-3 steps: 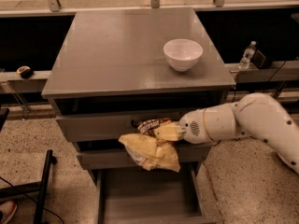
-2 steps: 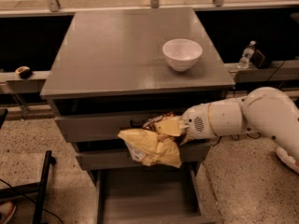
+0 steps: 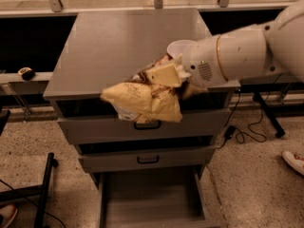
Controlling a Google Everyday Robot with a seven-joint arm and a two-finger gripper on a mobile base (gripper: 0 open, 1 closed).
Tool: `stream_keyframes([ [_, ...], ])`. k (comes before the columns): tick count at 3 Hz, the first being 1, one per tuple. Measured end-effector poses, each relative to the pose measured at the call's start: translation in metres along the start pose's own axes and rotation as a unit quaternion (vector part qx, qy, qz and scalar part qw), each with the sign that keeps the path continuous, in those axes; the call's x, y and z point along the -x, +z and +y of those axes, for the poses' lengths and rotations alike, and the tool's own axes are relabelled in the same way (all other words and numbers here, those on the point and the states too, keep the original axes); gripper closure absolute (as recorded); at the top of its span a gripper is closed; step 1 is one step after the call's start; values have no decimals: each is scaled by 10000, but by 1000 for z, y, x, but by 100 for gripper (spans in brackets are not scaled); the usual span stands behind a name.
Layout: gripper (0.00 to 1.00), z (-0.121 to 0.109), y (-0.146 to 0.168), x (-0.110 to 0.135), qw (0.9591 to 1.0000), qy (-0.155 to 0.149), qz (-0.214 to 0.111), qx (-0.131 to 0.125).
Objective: Pick brown chip bag from bottom drawer and place on counter
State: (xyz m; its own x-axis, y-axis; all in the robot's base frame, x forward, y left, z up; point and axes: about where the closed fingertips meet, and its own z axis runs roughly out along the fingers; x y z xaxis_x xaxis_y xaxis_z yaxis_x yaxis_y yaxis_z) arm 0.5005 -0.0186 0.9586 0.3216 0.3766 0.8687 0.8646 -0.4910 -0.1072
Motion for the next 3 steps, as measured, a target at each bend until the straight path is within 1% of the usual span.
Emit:
stream_keyframes([
  [1,100,-9,0,-51,9981,-608,56,43],
  [2,100,-3,24,-86,9946,-1026,24,125],
  [3,100,48,80,-107,9961,-853,-47,228],
])
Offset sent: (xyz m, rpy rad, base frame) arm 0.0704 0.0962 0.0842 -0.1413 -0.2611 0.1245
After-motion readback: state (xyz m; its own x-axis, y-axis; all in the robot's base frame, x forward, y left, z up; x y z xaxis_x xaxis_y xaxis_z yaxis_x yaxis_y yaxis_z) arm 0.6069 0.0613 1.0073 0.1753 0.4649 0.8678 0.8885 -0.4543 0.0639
